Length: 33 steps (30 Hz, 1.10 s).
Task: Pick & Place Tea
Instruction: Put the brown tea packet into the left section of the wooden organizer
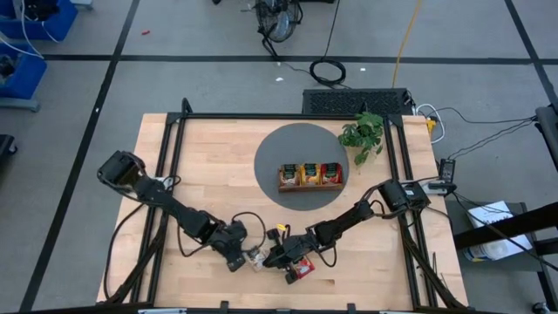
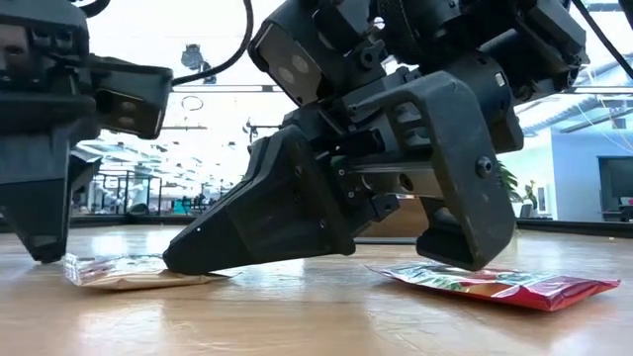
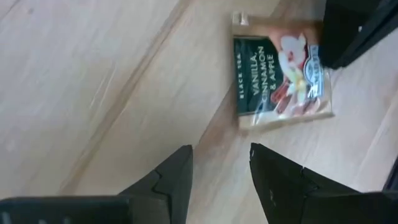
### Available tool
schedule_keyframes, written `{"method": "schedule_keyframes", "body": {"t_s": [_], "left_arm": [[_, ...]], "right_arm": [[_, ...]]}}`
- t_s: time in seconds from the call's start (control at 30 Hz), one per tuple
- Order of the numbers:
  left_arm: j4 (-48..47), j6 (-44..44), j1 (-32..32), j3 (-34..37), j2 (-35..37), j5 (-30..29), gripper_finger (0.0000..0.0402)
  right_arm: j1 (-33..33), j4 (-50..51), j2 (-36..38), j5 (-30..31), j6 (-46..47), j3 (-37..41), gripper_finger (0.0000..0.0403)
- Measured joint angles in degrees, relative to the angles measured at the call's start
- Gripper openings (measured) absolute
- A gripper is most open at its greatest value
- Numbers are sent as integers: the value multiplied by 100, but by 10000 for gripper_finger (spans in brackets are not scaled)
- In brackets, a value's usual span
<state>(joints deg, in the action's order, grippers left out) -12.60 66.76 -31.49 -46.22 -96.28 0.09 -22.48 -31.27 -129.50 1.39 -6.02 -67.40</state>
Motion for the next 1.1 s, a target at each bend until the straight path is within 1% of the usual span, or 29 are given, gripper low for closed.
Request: {"method": "schedule_keyframes", "body": {"t_s": [0.17,0.3,0.4,0.73,0.8,0.87,0.97,1.03,1.07,1.1], "left_arm": [[256,127,117,-9,-207,202,165],[876,61,154,-12,-494,461,165],[1413,-196,172,-13,-689,560,165],[1464,-650,228,-7,-702,485,162],[1475,-743,230,-7,-702,397,150],[1492,-893,221,-7,-708,255,127],[1534,-1125,208,-3,-709,100,77],[1612,-1326,212,0,-710,11,33],[1663,-1421,213,0,-702,-18,18],[1703,-1493,207,4,-677,-39,11]], "right_arm": [[4,11,-18,-3,-67,2,0],[47,-68,-145,-8,-98,2,0],[96,-85,-172,-30,-75,4,0],[103,-95,-174,-42,-68,17,0],[94,-109,-174,-39,-71,17,0],[48,-133,-174,24,-102,22,0],[26,-211,-174,53,-219,22,0],[17,-252,-176,52,-230,22,0],[14,-273,-176,51,-246,22,0],[13,-294,-176,50,-251,22,0]]}}
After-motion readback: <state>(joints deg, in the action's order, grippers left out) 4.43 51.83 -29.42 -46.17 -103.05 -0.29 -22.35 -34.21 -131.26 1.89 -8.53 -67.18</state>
